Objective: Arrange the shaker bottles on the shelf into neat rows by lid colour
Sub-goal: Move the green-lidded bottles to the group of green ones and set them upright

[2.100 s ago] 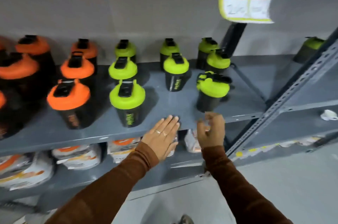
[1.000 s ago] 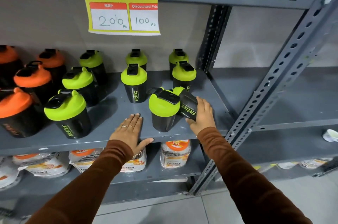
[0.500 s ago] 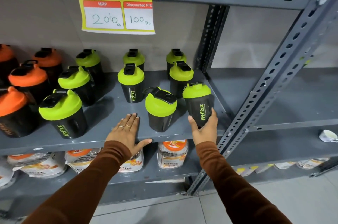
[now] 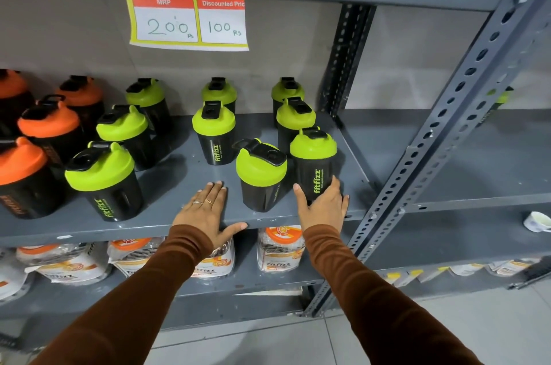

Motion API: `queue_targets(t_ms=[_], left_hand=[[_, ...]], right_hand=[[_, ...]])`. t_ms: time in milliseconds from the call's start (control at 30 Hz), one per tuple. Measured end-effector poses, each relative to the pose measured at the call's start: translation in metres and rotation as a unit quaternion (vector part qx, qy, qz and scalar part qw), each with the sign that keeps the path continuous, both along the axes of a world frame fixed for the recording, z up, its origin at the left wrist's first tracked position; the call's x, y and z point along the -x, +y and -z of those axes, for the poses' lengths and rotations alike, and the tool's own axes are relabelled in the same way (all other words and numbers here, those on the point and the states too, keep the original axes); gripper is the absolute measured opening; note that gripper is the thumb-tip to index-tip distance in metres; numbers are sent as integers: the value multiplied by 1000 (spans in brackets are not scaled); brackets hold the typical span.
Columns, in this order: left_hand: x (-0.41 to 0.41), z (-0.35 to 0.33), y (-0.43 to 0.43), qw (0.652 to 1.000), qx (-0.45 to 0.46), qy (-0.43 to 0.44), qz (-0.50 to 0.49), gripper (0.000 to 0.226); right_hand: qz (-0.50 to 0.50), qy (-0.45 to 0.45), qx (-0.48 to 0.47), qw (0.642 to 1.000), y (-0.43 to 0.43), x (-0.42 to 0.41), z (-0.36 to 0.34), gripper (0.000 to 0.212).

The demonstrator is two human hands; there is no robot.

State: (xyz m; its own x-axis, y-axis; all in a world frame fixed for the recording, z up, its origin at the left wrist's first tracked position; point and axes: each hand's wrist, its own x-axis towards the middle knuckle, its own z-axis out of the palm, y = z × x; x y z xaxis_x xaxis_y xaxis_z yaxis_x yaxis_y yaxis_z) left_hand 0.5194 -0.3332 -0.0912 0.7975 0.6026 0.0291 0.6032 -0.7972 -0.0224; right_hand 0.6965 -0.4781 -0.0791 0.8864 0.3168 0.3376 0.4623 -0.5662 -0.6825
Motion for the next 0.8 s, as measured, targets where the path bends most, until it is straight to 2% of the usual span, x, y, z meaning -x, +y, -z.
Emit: queue_targets(t_ms=[367, 533, 700, 800], left_hand=[[-1, 0, -1, 1000, -1, 3, -4, 107], [-1, 1, -1, 1000, -8, 1, -3, 106], [-1, 0, -2, 1000, -4, 6, -4, 107], [-2, -1, -2, 1000, -6, 7, -6, 107]], right_hand=[[-43, 51, 30, 997, -11, -4, 2, 95], [-118, 47, -106, 986, -29, 0, 2, 90], [-86, -114, -217, 966, -25, 3, -40, 63], [-113, -218, -255, 935, -5, 0, -93, 50]])
